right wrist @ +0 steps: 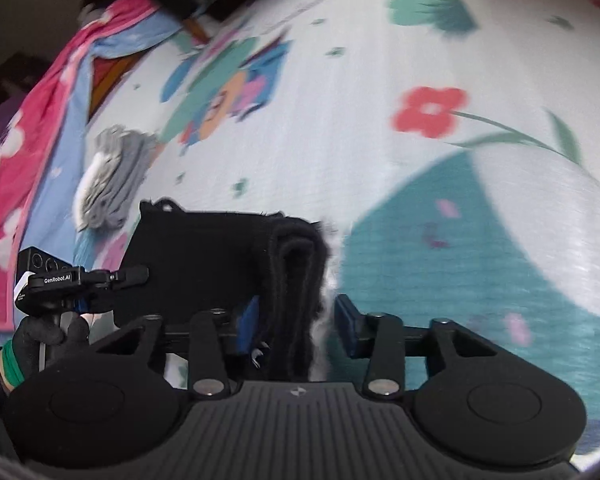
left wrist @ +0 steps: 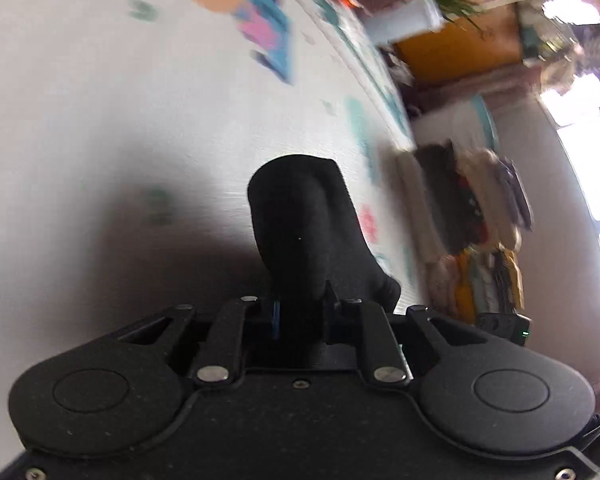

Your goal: Fold clothes

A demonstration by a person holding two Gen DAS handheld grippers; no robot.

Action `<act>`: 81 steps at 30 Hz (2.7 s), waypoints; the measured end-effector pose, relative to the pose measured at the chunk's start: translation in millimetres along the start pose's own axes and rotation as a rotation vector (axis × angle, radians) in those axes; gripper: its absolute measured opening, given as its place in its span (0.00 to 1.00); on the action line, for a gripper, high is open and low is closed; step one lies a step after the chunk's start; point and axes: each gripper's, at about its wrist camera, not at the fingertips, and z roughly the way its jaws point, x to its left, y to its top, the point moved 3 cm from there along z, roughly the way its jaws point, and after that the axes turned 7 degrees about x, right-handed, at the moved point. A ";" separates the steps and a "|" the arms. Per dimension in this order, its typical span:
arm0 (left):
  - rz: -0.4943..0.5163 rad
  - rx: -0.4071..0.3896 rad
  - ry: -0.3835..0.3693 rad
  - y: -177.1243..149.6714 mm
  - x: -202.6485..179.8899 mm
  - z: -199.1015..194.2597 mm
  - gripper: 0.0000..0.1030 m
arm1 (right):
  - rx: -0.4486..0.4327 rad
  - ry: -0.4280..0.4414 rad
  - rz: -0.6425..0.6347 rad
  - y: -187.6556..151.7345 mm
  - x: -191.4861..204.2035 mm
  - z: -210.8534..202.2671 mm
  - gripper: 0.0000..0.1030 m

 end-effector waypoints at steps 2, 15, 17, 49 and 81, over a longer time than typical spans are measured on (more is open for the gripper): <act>-0.032 0.000 0.040 -9.2 20.3 -14.0 0.15 | 0.010 -0.005 -0.016 -1.2 9.1 7.7 0.69; 0.280 -0.057 0.166 1.2 -15.6 -57.2 0.14 | 0.114 -0.004 -0.232 4.3 70.4 58.1 0.75; 0.347 -0.072 0.195 11.5 -33.7 -67.4 0.14 | 0.119 -0.006 -0.226 6.0 72.5 58.3 0.76; 0.650 -0.164 0.429 -26.4 23.2 -136.2 0.14 | 0.196 0.082 -0.462 53.3 162.7 157.3 0.82; 0.186 -0.519 0.255 17.4 40.1 -214.1 0.14 | -0.038 0.004 -0.446 94.4 275.0 172.1 0.26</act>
